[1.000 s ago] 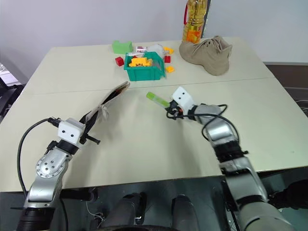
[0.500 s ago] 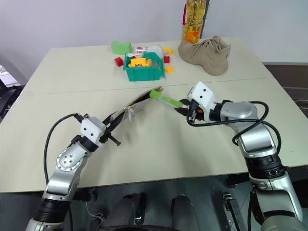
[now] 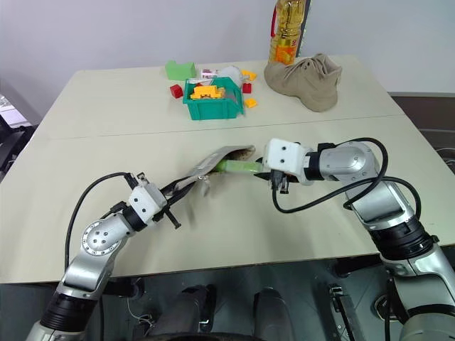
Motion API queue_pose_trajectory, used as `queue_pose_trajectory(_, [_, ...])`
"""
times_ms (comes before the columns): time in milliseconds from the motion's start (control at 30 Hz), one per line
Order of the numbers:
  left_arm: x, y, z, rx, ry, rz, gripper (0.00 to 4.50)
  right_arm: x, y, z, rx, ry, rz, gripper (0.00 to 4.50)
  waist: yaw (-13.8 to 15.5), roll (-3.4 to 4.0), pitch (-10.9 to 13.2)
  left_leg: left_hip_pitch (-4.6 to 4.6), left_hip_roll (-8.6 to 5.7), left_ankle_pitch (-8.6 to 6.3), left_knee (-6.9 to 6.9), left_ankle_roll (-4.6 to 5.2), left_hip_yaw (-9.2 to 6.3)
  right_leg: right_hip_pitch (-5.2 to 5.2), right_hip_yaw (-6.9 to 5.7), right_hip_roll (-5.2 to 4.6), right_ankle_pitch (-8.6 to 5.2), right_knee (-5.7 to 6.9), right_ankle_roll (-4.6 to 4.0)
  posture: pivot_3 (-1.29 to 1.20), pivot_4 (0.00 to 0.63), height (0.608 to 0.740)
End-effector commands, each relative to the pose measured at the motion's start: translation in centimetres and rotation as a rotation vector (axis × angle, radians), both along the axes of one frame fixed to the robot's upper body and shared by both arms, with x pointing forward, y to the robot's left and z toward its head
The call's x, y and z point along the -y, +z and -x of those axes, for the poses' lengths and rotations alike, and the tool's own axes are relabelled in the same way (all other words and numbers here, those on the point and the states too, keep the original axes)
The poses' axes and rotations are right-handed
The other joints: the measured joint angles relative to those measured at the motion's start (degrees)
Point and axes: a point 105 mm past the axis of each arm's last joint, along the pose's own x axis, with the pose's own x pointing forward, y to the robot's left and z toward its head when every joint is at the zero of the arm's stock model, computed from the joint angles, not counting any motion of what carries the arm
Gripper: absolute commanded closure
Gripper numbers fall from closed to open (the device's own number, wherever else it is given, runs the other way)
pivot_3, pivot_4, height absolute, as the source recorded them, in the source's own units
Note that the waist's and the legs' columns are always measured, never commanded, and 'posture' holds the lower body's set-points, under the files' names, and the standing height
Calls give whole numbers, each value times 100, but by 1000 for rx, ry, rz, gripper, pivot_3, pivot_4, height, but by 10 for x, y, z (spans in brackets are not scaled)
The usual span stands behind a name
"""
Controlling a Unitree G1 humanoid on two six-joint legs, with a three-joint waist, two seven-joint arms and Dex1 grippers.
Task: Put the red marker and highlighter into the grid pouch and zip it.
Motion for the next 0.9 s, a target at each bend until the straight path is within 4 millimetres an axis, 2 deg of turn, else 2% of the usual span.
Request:
queue_pose_trajectory(33, [10,16,11,34,-101,6,4500,-22,12,6,99,126,46,3674,0,0,0,0,0,0,0,0,-1,0,0,0,0,0,0,0,150,740])
queue_pose_trajectory(200, [10,17,9,20,-123,-15,4500,-39,13,-8,140,120,18,3674,-1,0,0,0,0,0,1,-1,-2,0,0,0,0,1,0,0,150,740])
queue_pose_trajectory(233, [9,18,8,21,-115,-13,4500,-38,15,-10,140,106,7,2637,3,0,0,0,0,0,1,-1,-2,0,0,0,0,1,0,0,150,740])
queue_pose_trajectory(267, [8,19,7,21,-105,-8,4500,-37,16,-11,143,97,0,2236,8,0,0,0,-1,0,1,-1,-3,0,0,0,0,1,0,0,150,740])
queue_pose_trajectory(400, [0,21,-1,13,-31,50,4500,-28,26,-16,169,34,-51,90,19,-1,0,-2,-3,0,1,0,-3,0,0,-1,0,-4,0,0,150,740])
queue_pose_trajectory(533, [-9,29,-20,27,106,205,4500,-12,55,-15,101,-59,-289,33,46,-2,1,-2,-3,0,4,0,-5,3,-1,-1,0,-3,0,0,150,740])
queue_pose_trajectory(633, [-5,36,-28,43,130,272,4500,-5,62,-8,-24,-94,-426,33,86,-2,1,-1,-3,0,7,1,-5,5,-1,-1,1,-2,0,0,150,740])
queue_pose_trajectory(767, [11,48,-44,73,146,360,4500,-1,48,2,-243,-137,-577,33,149,-4,0,-3,-3,-2,16,4,-5,9,-2,-1,1,-2,0,0,150,740])
queue_pose_trajectory(900, [22,53,-51,83,142,391,4500,-12,30,-7,-302,-222,-644,33,115,-3,0,-3,-4,-8,35,13,-3,18,-5,-2,1,-1,1,0,150,740])
